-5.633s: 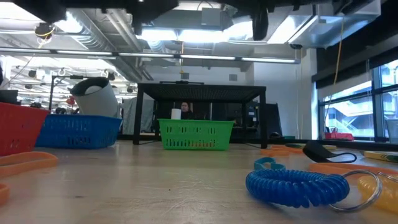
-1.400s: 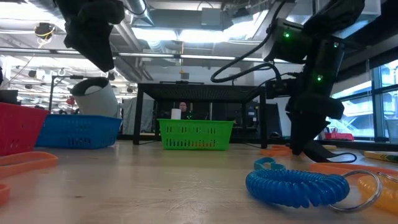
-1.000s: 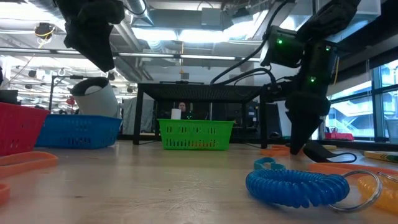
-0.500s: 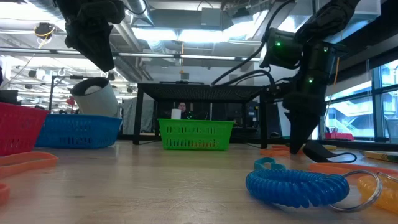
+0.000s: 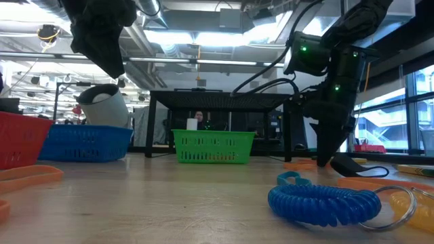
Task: Pick & Place Office Desk Supplies
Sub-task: Put the orange rubber band into the blue bin
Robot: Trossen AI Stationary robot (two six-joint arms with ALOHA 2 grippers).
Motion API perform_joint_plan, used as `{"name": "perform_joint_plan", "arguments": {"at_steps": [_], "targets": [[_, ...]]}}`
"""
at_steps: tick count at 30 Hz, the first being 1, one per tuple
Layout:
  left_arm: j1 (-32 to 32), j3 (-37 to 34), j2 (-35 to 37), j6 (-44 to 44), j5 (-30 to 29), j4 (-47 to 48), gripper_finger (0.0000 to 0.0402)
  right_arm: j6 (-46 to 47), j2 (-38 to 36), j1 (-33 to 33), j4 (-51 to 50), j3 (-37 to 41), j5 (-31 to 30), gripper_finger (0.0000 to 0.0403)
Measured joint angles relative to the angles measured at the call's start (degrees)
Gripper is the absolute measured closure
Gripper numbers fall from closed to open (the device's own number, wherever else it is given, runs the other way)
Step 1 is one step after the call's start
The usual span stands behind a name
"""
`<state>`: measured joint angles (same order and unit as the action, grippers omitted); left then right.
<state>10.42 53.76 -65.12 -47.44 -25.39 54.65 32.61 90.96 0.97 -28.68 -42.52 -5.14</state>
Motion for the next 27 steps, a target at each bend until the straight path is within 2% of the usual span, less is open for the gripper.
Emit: {"name": "perform_joint_plan", "arguments": {"at_steps": [6, 11, 19, 27], "targets": [[2.6, 0.0, 0.0, 1.0, 0.0, -2.8, 0.0261, 1.5, -6.2, -3.7, 0.1, 0.2, 2.0, 0.0399], [5.2, 0.0, 0.0, 6.4, 0.0, -11.3, 0.0261, 2.6, -12.8, -7.6, 5.0, 0.2, 2.0, 0.0400], [5.7, 0.0, 0.0, 21.8, -3.0, -33.6, 0.0253, 1.2, -18.6, -10.8, 26.3, 0.0, 4.9, 0.0400], [3.8, 0.0, -0.1, 35.9, 5.5, -49.0, 0.0196, -0.1, -18.6, -11.2, 44.4, 0.0, 7.8, 0.0400]]}}
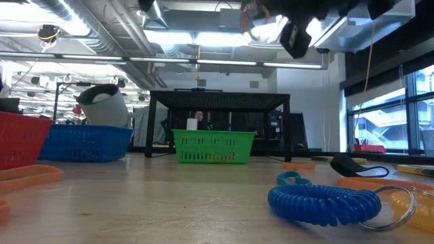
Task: Pick & Place Office Desk Supplies
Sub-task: Put the orange rubber band into the blue bin
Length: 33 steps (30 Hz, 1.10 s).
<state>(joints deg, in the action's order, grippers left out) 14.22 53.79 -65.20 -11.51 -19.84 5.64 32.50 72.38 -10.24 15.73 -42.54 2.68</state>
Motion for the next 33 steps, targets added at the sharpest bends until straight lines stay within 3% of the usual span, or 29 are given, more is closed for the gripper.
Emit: {"name": "perform_joint_plan", "arguments": {"at_steps": [11, 15, 20, 28, 33], "targets": [[-2.5, 0.0, -9.6, 21.6, 8.9, -24.2, 0.0185, -1.9, 0.0, 0.3, 7.4, 0.0, 5.1, 0.0401], [-3.9, 0.0, -14.1, 22.7, 11.2, -29.8, 0.0189, -1.9, 0.0, 0.3, 7.5, 0.0, 5.9, 0.0401], [-5.2, 0.0, -17.3, 22.8, 15.6, -30.9, 0.0192, -1.6, 0.0, 0.3, 7.9, -0.1, 7.2, 0.0401], [-6.5, 0.0, -20.2, 22.8, 16.4, -31.2, 0.0198, -1.6, 0.0, 0.3, 8.7, -0.1, 7.3, 0.0401], [-6.6, 0.0, -20.2, 22.8, 16.5, -31.1, 0.0247, -1.6, 0.0, 0.3, 8.7, -0.1, 7.4, 0.0401]]}}
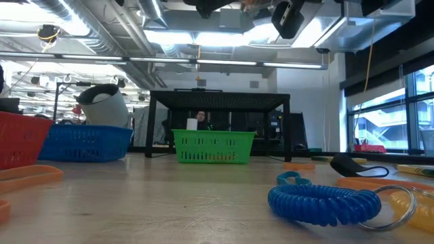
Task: Pick & Place Office Desk Supplies
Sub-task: Put the orange rubber band into the blue bin
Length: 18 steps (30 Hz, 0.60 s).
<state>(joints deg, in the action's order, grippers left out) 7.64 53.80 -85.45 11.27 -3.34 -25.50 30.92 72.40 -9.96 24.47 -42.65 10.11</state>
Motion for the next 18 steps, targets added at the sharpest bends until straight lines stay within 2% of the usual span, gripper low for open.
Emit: {"name": "perform_joint_plan", "arguments": {"at_steps": [7, 8, 13, 18], "targets": [[0.0, 0.0, 0.0, -0.2, 1.0, 0.0, 0.0382, 0.0, 0.0, 0.0, 0.0, 0.0, 0.0, 0.0394], [0.0, 0.0, 0.0, -0.8, 1.0, 0.0, 0.0391, 0.0, 0.0, 0.0, 0.0, 0.0, 0.0, 0.0391], [0.0, 0.0, 0.0, -3.1, 1.0, 0.0, 0.0399, 2.2, 0.0, 0.3, -0.1, 0.0, 0.0, 0.0365], [0.1, 0.0, 0.2, -5.8, 0.7, 0.4, 0.0399, 4.9, -0.1, 1.7, -0.5, 0.0, 4.1, 0.0299]]}}
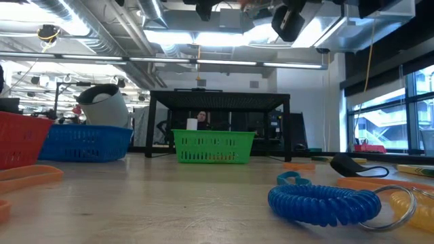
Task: Pick & Place Office Desk Supplies
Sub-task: Put the orange rubber band into the blue bin
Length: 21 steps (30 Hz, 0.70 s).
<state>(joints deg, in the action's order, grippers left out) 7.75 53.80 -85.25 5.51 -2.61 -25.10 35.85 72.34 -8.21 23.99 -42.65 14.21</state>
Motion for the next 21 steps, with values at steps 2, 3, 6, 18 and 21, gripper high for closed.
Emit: {"name": "perform_joint_plan", "arguments": {"at_steps": [2, 3, 6, 18, 21], "targets": [[0.0, 0.0, 0.8, -3.6, -0.8, 2.3, 0.0399, 0.1, -0.5, 0.7, -1.3, 0.0, 2.5, 0.0266], [0.0, 0.0, 1.5, -5.4, -1.6, 4.6, 0.0399, -0.1, -1.0, 1.0, -2.5, 0.0, 3.3, 0.0251], [0.0, 0.0, 4.0, -9.1, -6.0, 12.8, 0.0398, -1.1, -3.3, 1.6, -8.7, 0.0, 3.8, 0.0213], [4.2, 0.0, 16.0, -37.9, -21.0, 64.6, 0.0398, -2.4, -12.7, -0.8, -39.9, 0.0, -2.0, 0.0203], [5.0, 0.0, 16.2, -46.8, -21.6, 78.0, 0.0398, -1.8, -12.5, -2.4, -47.9, 0.0, -6.4, 0.0210]]}}
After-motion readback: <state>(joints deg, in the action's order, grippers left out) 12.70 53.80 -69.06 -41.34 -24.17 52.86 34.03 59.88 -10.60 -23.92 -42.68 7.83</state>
